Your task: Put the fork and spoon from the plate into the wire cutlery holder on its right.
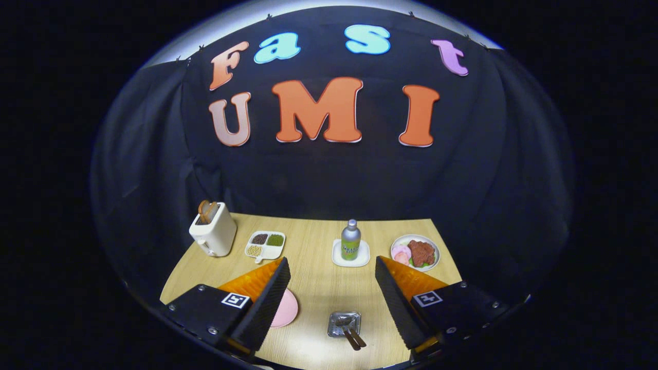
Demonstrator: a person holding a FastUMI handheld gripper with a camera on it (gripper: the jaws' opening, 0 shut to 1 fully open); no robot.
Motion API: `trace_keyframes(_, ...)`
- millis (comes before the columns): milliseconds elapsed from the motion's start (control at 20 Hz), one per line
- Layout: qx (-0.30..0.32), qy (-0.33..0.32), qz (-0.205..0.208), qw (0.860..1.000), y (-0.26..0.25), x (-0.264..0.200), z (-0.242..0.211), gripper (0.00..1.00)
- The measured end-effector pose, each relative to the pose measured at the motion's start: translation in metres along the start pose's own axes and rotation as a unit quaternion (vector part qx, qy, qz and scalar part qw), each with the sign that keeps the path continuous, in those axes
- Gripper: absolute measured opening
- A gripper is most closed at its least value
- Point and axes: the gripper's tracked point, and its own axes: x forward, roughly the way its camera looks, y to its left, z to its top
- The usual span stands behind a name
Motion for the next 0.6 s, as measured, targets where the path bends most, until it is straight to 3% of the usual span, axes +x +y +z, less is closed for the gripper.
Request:
trace_keyframes(300,0.003,-0.095,-0.042,0.995,-0.008,-0.021,0.028,0.99)
trace_keyframes(600,0.028,-0.091,-0.048,0.994,0.006,-0.022,0.011,0.99)
